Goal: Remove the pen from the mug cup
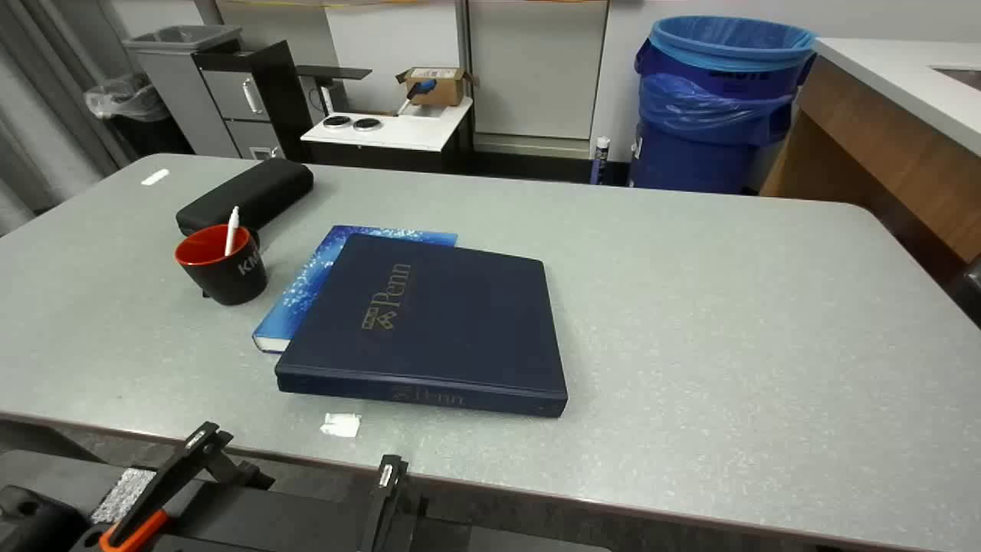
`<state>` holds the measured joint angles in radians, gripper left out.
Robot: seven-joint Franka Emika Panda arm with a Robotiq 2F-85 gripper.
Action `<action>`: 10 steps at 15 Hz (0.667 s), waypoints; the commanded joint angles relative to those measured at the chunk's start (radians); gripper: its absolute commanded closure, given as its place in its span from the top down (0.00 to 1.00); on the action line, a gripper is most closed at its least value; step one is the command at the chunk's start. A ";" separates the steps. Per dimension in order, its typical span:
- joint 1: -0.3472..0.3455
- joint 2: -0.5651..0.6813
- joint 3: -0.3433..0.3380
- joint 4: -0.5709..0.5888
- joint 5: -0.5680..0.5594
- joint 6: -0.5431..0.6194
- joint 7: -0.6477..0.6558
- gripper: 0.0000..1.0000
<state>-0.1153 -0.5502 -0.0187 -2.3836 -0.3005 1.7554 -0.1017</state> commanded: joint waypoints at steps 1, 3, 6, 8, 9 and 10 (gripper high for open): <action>0.021 0.000 -0.016 0.002 -0.008 -0.005 0.008 1.00; 0.056 0.030 -0.020 -0.007 0.034 0.045 -0.018 1.00; 0.128 0.118 0.007 -0.021 0.123 0.146 -0.016 1.00; 0.169 0.191 0.039 -0.016 0.171 0.200 -0.002 1.00; 0.184 0.232 0.058 -0.008 0.185 0.225 0.011 1.00; 0.196 0.265 0.075 0.005 0.195 0.234 0.022 1.00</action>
<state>0.0419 -0.3917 0.0241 -2.4181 -0.1508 1.9465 -0.1011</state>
